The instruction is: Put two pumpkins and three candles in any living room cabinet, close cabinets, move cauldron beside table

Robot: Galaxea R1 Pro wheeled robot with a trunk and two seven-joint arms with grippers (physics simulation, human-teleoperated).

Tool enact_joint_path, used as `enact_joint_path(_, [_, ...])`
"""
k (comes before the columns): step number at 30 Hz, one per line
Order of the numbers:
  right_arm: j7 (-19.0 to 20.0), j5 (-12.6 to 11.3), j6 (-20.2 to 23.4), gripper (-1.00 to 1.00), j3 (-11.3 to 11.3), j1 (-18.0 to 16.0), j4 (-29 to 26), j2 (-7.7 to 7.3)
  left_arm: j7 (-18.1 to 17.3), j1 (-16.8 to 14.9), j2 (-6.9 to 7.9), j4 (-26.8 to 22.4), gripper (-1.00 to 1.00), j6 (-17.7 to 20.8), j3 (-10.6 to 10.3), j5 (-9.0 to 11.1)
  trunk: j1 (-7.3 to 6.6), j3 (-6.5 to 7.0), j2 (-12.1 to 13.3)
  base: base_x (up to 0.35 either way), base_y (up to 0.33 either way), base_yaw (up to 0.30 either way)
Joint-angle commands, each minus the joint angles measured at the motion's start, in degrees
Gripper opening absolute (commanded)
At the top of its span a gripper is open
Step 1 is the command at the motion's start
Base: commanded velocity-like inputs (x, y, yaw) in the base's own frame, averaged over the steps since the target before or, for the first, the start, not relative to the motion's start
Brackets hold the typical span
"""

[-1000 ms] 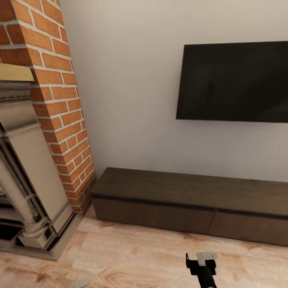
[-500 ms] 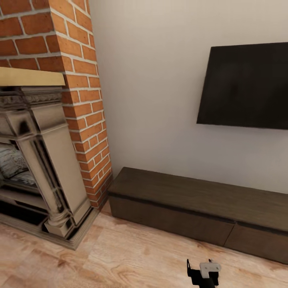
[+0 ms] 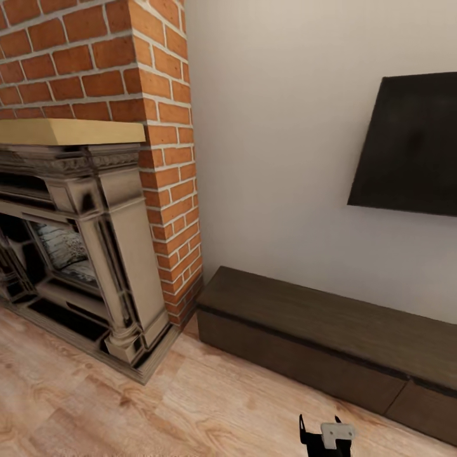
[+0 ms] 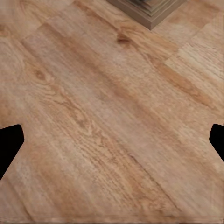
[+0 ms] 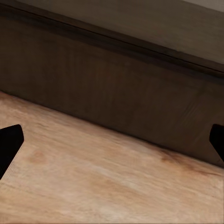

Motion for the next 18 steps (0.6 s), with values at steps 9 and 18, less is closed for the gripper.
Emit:
enact_joint_path(9, [-0.58,-3.97,-0.07,1.00,0.36,0.00,0.02,-1.11,0.43,0.01,-0.45,-0.09,1.00,4.01,-0.41,-0.20,-0.01,-0.05,-0.03,0.000,0.000,0.283])
enact_joint_path(18, [-0.57,-6.55,0.26,1.00,0.44,0.00,0.09,-3.71,0.45,0.02,-0.45,-0.09,1.00,4.32,-0.37,0.04,-0.01,-0.05,-0.03,0.000,0.000,0.284])
